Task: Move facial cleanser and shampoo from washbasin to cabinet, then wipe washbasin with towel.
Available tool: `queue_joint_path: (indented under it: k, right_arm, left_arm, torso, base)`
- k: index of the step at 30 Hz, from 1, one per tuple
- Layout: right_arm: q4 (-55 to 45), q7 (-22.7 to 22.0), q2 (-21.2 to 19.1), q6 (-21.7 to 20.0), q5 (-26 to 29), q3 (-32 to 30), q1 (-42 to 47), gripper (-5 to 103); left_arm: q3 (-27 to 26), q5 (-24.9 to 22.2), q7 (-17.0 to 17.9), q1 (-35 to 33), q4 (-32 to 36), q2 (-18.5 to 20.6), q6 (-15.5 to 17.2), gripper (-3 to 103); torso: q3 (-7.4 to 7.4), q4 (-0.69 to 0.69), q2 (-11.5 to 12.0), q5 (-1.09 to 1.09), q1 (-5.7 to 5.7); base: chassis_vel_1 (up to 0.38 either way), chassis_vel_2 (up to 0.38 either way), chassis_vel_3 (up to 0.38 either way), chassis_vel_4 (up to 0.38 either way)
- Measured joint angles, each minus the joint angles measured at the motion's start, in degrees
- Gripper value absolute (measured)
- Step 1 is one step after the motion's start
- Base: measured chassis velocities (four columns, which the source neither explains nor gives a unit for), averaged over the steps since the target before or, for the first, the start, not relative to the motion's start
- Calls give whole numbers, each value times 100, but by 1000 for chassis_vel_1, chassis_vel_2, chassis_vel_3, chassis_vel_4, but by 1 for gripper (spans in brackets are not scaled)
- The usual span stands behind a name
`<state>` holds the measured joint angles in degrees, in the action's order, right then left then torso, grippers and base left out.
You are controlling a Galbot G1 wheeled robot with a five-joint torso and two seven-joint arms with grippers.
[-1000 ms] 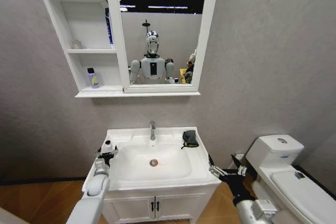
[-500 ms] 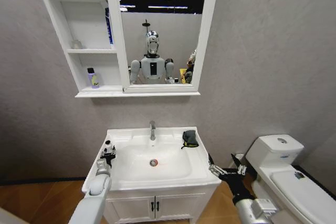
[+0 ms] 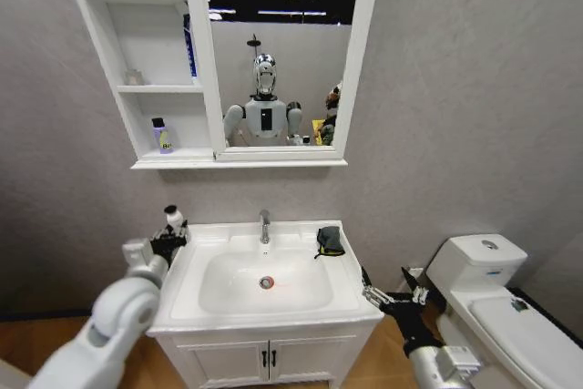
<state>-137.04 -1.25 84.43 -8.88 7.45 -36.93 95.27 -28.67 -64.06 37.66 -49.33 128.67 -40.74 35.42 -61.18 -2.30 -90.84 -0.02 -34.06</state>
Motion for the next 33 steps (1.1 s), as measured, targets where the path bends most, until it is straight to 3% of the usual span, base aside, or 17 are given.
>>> queue_joint_path:
  k: [2, 4, 6, 9, 11, 17, 22, 27, 33]
  right_arm:
    - [-40, 2, -9, 10, -12, 30, 36, 100]
    - [-56, 2, -11, 10, -12, 30, 39, 100]
    - [-114, 2, -17, 10, -14, 19, 55, 100]
    - [-151, 2, -17, 10, -16, 13, 91, 100]
    - [-182, 0, -10, 17, -17, 7, 126, 100]
    - [-223, -20, -9, 47, -15, -78, 177, 100]
    - [-266, -71, -10, 78, -3, -127, 246, 100]
    - [-267, -94, -7, 87, -3, -142, 250, 100]
    - [-274, -121, 0, 95, 5, -174, 272, 100]
  left_arm:
    - [95, -618, 51, 713, -189, 515, 134, 31]
    - [139, -765, 56, 906, -271, 596, 167, 31]
    - [527, -1278, 18, 1857, -729, 864, 293, 31]
    - [1151, -1361, -190, 2925, -1256, 937, 311, 30]
    - [1788, -1343, -319, 3731, -1760, 840, 311, 30]
    - [2707, -1079, -664, 4898, -2799, 498, 284, 30]
    - [3048, -764, -1014, 5443, -3474, 276, 278, 30]
    - [3233, -774, -1075, 5704, -3723, 72, 316, 30]
    - [3703, -689, -1215, 6206, -4484, -401, 325, 30]
  torso:
    - [0, 1, 0, 1, 0]
    - [-1, 1, 0, 1, 0]
    - [-1, 2, 0, 0, 0]
    - [-1, 1, 0, 2, -1]
    - [-1, -1, 0, 2, -1]
    - [-2, -1, 1, 2, -2]
    - [-2, 3, 1, 1, -2]
    - [-1, 1, 1, 2, -2]
    - [-1, -1, 1, 3, -2]
  base:
    - [0, 0, 0, 0]
    - [0, 0, 0, 0]
    - [0, 0, 0, 0]
    - [0, 0, 0, 0]
    - [0, 0, 0, 0]
    - [0, 0, 0, 0]
    - [0, 0, 0, 0]
    - [0, 0, 0, 0]
    - [0, 0, 0, 0]
